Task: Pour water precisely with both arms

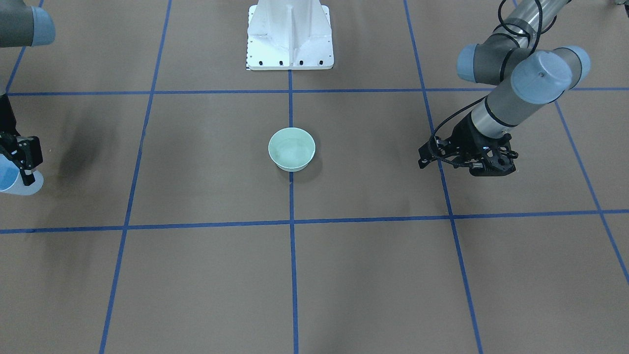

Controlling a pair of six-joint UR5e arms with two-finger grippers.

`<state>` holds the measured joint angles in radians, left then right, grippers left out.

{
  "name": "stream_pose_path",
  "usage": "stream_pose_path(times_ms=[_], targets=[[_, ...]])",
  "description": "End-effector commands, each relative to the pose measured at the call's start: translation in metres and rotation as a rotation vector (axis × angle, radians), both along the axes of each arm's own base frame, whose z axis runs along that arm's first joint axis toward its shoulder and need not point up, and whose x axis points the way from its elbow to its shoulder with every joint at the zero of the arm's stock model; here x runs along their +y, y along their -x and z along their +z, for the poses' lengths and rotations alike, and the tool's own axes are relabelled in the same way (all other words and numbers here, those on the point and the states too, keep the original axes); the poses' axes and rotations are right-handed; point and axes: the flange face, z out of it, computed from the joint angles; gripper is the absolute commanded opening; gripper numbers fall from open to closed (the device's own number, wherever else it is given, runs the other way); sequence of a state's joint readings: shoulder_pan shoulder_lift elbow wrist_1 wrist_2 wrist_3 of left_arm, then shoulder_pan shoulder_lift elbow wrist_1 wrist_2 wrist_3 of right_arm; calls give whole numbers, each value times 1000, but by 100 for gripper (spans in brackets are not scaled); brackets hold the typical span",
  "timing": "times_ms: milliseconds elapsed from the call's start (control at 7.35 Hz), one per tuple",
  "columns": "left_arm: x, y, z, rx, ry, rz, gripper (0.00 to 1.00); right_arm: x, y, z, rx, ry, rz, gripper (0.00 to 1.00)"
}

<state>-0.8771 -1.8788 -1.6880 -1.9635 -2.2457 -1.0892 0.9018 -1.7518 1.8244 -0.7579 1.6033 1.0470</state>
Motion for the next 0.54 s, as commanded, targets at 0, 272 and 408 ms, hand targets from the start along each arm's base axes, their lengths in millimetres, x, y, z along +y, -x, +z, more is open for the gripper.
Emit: stream_pose_path(times_ms=[0,272,408], targets=[[1,1,-1,2,-1,-1,100,18,-12,70,-50,-54,-11,32],[0,1,-2,2,3,-4,100,24,-14,82,-51,-57,-19,34],[4,3,-2,4,1,-4,100,25,-5,79,-55,-64,-32,34]])
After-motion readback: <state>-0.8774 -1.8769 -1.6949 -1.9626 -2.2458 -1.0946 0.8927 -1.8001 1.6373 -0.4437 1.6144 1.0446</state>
